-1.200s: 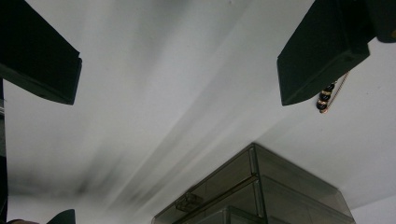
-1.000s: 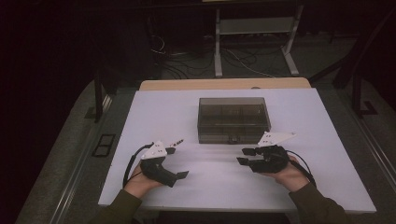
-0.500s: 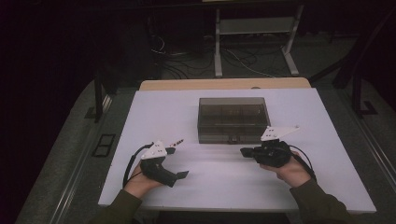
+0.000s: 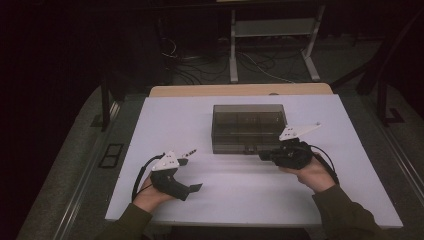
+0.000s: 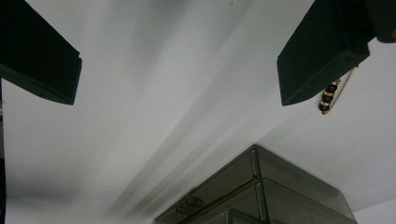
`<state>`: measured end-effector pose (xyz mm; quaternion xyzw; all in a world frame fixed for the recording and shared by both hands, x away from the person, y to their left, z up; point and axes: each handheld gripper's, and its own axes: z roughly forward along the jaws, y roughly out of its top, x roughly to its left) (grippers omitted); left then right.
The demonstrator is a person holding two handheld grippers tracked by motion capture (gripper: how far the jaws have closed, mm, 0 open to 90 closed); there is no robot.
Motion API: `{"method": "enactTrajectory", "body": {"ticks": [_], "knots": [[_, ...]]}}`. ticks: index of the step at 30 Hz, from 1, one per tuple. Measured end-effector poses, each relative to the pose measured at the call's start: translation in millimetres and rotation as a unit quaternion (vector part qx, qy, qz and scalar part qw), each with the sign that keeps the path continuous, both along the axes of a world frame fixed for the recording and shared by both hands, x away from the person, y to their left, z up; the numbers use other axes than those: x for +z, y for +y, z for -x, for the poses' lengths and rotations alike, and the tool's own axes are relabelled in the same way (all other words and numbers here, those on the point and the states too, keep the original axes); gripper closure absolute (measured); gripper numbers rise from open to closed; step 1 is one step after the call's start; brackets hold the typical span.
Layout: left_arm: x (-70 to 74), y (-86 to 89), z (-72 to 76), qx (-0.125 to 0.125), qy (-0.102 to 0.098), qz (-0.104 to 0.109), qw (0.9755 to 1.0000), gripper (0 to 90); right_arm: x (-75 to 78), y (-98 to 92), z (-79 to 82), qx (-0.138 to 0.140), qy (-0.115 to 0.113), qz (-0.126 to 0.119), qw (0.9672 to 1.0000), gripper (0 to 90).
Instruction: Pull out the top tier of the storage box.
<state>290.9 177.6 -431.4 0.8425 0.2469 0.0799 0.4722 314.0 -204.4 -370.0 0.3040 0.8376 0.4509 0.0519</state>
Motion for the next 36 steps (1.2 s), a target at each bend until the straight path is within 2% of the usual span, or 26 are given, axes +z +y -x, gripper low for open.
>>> {"method": "enactTrajectory", "body": {"ticks": [16, 25, 36], "knots": [[-0.8, -1.1, 0.9, 0.001, -0.001, 0.004, 1.0000, 0.0, 14.7, 1.1, -18.7, -0.006, -0.005, -0.001, 1.0000, 88.7], [-0.8, -0.2, 0.2, -0.002, 0.000, -0.001, 1.0000, 0.0, 20.0, 7.3, -28.5, 0.000, -0.017, 0.012, 0.9998, 88.8], [-0.5, 1.3, -0.3, 0.000, -0.001, 0.003, 1.0000, 0.0, 19.8, 11.5, -43.1, -0.006, -0.015, 0.024, 0.9996, 88.7]]}}
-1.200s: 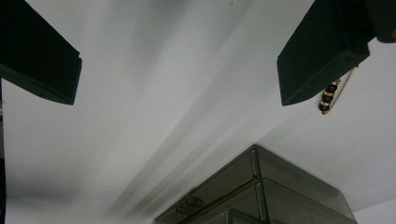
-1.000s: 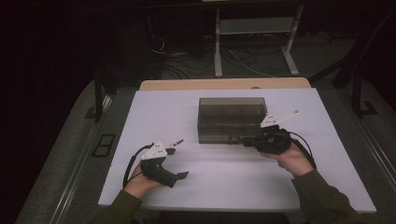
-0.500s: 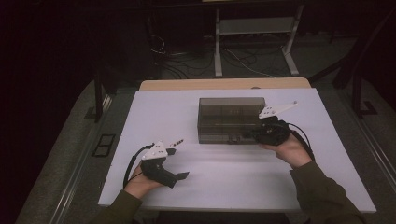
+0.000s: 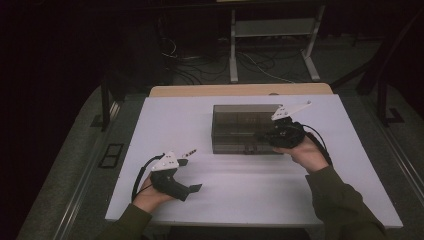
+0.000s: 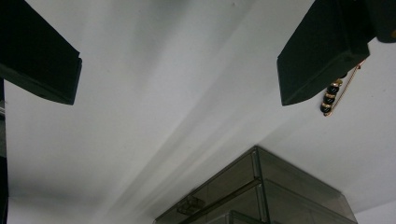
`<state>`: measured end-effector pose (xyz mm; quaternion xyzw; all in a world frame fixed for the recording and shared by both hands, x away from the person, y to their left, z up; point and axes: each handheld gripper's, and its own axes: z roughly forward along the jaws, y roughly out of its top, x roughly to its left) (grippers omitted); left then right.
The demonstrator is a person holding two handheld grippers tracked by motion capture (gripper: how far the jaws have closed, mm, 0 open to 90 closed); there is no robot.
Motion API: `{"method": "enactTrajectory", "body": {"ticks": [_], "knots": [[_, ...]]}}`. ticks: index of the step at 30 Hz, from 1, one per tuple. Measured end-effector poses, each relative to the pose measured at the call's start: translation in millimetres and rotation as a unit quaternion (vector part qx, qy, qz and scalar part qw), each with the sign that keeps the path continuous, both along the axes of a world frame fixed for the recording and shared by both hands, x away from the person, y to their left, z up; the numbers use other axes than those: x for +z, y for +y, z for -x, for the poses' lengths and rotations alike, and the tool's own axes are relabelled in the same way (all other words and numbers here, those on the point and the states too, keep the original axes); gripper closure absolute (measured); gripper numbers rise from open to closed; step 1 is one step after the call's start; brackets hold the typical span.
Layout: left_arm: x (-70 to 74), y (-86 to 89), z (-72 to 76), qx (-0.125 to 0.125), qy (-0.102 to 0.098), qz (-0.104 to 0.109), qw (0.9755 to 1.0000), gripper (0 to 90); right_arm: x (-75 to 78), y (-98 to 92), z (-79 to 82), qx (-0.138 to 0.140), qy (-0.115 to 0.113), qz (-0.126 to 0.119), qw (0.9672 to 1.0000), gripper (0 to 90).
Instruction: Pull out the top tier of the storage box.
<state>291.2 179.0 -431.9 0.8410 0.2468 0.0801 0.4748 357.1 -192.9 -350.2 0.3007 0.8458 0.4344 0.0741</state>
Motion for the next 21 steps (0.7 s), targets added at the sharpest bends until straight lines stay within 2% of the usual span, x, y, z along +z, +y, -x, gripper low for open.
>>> {"method": "enactTrajectory", "body": {"ticks": [12, 21], "knots": [[0.3, 0.0, 0.9, 0.001, 0.000, 0.001, 1.0000, 0.0, -12.5, -2.2, -6.2, -0.012, 0.017, 0.011, 0.9997, 88.8], [0.1, 0.1, 0.8, 0.002, 0.000, 0.000, 1.0000, 0.0, -18.1, -3.5, -9.1, -0.015, 0.021, 0.017, 0.9995, 88.8]]}}
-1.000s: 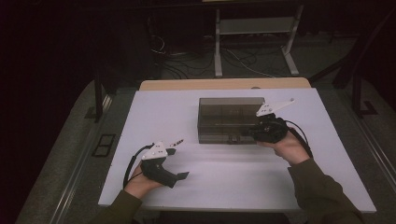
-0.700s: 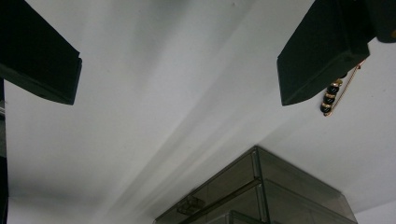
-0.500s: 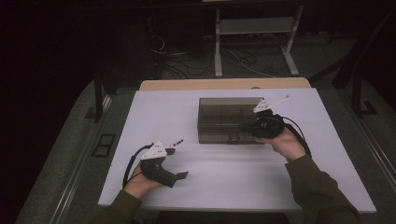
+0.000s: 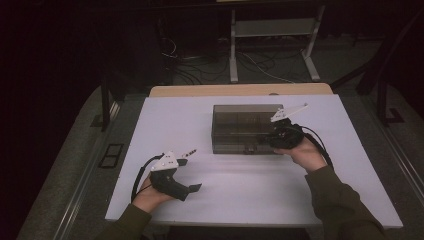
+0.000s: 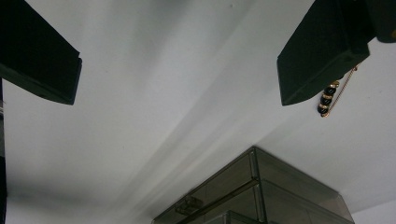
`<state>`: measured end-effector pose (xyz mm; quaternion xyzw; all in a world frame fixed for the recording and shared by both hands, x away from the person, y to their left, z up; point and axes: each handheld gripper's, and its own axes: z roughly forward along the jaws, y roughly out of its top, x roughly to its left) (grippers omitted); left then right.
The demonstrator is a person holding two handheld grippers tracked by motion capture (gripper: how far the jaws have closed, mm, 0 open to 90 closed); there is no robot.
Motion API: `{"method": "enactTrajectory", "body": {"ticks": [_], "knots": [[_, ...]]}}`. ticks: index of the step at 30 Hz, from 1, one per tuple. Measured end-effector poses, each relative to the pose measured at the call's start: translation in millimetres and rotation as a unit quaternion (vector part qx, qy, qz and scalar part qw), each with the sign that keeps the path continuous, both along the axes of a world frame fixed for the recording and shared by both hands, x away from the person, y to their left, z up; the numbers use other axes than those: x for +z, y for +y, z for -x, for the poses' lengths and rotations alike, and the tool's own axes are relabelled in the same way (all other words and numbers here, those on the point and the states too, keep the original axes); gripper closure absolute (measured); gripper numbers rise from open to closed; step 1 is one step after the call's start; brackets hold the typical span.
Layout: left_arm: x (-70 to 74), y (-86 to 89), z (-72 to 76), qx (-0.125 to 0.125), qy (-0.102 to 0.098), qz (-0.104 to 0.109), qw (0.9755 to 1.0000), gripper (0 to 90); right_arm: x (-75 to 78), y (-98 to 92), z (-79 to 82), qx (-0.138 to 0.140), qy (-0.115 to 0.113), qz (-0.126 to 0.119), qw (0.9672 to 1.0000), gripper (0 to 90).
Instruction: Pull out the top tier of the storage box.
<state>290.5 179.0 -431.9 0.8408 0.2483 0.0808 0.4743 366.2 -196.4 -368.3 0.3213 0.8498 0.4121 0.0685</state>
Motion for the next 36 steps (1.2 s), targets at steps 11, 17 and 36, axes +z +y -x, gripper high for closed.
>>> {"method": "enactTrajectory", "body": {"ticks": [11, 17, 36], "knots": [[0.1, 0.1, 0.2, 0.000, 0.000, 0.001, 1.0000, 0.0, -4.2, 1.5, -0.5, -0.005, 0.001, 0.011, 0.9999, 88.8], [0.1, 0.2, 0.1, -0.001, -0.001, 0.000, 1.0000, 0.0, -5.2, 1.8, -0.4, -0.004, 0.003, 0.011, 0.9999, 88.8], [0.1, 0.4, 0.1, -0.002, -0.001, -0.001, 1.0000, 0.0, -6.5, 3.0, 1.9, 0.002, 0.008, 0.016, 0.9998, 88.8]]}}
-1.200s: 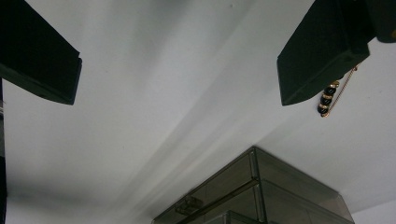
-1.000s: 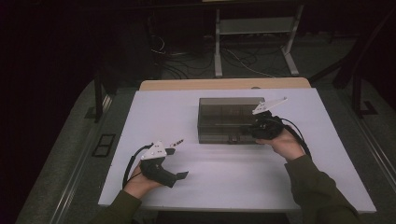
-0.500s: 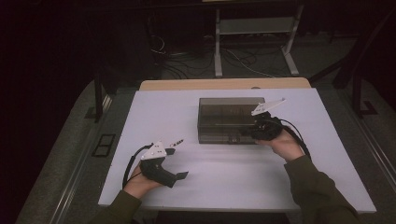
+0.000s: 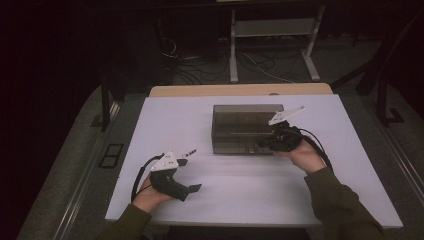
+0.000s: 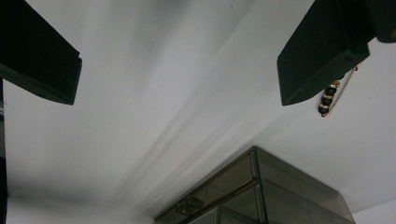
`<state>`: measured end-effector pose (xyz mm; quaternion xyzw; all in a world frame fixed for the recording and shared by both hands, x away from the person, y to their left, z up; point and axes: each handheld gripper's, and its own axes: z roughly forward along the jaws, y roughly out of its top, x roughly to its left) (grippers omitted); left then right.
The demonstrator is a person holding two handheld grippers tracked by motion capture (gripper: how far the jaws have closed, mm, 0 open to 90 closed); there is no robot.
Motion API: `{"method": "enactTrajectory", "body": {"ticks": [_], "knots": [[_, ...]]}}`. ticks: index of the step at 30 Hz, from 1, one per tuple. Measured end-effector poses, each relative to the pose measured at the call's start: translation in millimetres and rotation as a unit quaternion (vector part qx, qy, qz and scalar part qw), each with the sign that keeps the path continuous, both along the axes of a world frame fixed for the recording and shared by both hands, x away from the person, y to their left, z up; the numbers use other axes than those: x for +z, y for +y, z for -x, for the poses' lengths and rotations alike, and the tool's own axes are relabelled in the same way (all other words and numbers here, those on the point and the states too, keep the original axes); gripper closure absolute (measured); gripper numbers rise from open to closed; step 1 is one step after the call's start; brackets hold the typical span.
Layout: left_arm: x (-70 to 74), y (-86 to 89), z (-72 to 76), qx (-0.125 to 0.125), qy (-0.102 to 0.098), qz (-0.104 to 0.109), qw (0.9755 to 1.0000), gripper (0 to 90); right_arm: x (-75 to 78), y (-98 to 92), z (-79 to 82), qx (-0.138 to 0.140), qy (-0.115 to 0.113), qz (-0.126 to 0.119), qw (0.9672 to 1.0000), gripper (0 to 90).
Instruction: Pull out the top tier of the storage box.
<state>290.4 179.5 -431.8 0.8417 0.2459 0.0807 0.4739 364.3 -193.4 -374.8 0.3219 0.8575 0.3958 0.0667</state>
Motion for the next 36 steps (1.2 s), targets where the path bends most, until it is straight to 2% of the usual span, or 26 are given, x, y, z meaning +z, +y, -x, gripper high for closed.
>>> {"method": "enactTrajectory", "body": {"ticks": [36], "knots": [[-0.4, -0.8, 0.1, -0.001, 0.000, 0.000, 1.0000, 0.0, -1.1, 1.4, 9.8, 0.018, 0.003, 0.009, 0.9998, 88.8]]}}
